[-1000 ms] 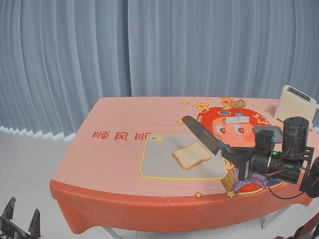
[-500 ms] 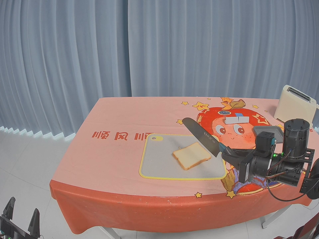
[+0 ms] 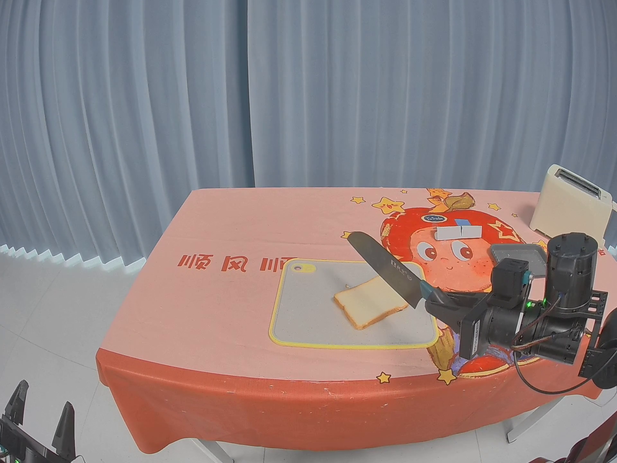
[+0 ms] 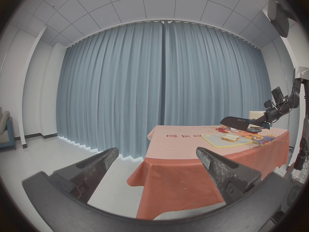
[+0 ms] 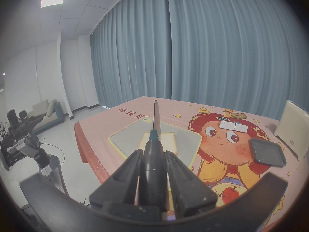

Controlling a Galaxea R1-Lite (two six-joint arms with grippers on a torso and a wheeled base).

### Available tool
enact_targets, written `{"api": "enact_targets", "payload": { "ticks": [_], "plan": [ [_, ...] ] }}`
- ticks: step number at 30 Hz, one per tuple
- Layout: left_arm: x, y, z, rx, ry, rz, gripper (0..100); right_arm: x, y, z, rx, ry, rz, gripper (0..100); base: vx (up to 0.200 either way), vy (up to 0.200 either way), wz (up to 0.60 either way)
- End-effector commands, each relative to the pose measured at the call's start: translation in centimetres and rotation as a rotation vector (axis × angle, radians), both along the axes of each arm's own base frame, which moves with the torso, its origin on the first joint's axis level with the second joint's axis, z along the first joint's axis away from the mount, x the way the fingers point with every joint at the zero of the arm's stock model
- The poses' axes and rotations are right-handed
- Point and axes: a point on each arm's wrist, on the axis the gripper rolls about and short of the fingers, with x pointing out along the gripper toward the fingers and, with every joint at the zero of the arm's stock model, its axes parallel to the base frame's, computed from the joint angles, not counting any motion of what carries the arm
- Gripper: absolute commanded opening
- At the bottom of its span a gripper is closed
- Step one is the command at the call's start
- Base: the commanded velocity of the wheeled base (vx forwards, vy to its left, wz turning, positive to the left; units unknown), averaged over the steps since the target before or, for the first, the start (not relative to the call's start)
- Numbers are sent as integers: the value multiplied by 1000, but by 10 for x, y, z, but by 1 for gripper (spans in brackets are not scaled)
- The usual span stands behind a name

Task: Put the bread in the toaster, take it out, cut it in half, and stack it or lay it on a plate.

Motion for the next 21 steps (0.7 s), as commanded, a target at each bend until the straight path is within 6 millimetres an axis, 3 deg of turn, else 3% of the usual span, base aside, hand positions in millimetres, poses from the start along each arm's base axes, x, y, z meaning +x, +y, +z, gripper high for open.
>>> {"api": "enact_targets", "payload": {
  "ticks": [1, 8, 13, 21],
  "plan": [
    [1, 0, -5, -1, 6, -1, 100, -1, 0, 0, 1, -2, 0, 0, 0, 0, 0],
    [1, 0, -5, -1, 4, 1, 100, -2, -1, -1, -2, 1, 0, 0, 0, 0, 0],
    [-3, 0, 20, 4, -239, 11, 100, -3, -2, 5, 19, -32, 1, 0, 0, 0, 0],
    [-2, 0, 16, 9, -201, 17, 100, -5, -2, 2, 18, -31, 2, 0, 0, 0, 0]
  ]
}}
